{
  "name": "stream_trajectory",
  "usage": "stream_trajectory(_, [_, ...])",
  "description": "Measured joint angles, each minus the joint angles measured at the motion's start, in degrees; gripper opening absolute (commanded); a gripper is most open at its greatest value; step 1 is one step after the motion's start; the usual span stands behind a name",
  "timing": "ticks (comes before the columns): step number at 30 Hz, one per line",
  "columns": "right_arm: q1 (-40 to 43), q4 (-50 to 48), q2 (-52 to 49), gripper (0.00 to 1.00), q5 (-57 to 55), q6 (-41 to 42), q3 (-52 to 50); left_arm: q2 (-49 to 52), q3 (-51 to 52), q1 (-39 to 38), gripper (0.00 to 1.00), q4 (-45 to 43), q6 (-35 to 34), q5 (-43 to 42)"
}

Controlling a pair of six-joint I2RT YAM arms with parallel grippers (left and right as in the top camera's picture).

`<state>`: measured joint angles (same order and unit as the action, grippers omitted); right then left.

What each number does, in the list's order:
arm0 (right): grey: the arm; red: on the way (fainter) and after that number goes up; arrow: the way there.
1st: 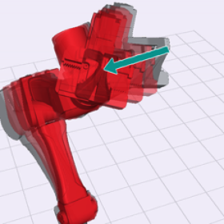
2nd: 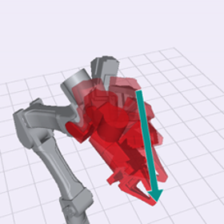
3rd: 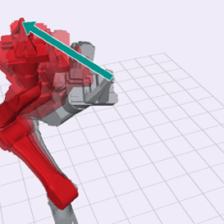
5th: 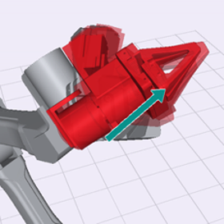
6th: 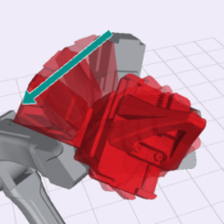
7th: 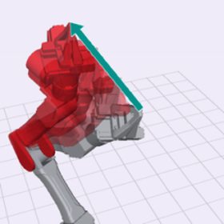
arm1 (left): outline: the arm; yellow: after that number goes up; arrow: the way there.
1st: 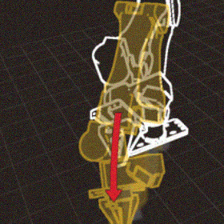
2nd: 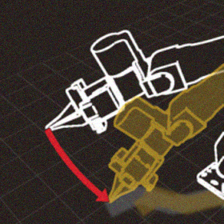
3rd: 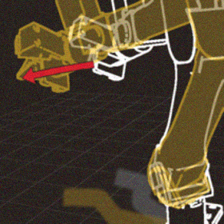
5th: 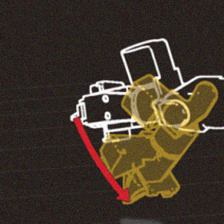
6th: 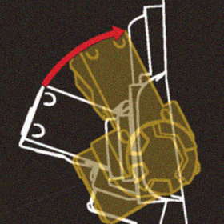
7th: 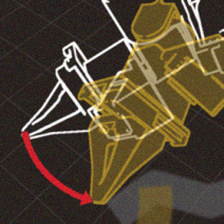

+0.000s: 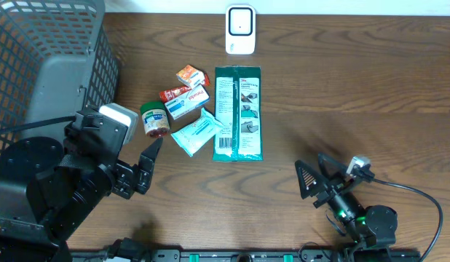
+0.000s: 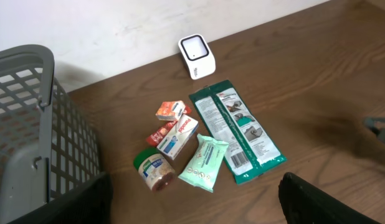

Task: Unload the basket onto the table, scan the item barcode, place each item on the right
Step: 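Move the left arm aside and reach the right gripper to the glove pack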

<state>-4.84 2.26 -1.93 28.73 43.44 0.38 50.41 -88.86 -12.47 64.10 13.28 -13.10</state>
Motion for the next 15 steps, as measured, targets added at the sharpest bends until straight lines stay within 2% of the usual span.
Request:
stream_trajectory(9, [0.0, -2.3, 0.0, 0.99, 6.8, 1.1, 0.0, 0.0, 0.0, 0.0, 0.86, 0.0, 0.0, 0.0])
stream_trajectory(15, [0.0, -2.1, -1.1, 0.99, 8.1, -1.9, 0.4, 0.0, 0.0, 0.0, 0.86, 0.0, 0.0, 0.0])
